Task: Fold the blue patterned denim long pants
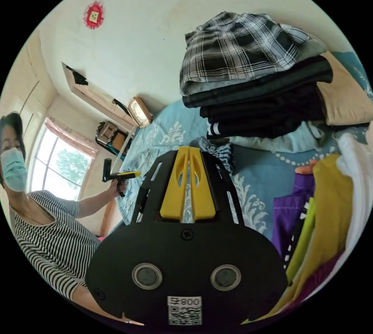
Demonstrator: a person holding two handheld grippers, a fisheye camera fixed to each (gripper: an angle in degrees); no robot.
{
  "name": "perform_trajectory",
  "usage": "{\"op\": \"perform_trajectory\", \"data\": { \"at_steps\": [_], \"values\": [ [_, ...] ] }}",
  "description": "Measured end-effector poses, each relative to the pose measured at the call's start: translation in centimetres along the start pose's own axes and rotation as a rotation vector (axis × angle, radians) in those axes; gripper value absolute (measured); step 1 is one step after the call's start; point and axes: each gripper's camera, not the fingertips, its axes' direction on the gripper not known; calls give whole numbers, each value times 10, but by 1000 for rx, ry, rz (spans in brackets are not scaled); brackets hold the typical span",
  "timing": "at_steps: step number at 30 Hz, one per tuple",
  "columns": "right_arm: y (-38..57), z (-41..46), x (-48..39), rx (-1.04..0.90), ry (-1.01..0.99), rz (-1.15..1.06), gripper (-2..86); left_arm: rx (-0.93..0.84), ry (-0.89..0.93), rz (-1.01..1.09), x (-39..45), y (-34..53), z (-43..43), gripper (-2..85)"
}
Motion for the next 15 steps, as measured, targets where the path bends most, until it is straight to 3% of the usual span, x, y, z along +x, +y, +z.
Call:
{"op": "perform_trajectory", "data": {
  "at_steps": [4,7,15],
  "values": [
    [11,35,13,-103,314,9,47,-57,-105,71,17,-15,-2,58],
    [16,70,33,-149,282,19,95,-91,-182,106,27,-28,0,77],
    [-7,116,60,-156,225,-29,113,-142,-203,126,24,-63,-8,73]
  ]
}}
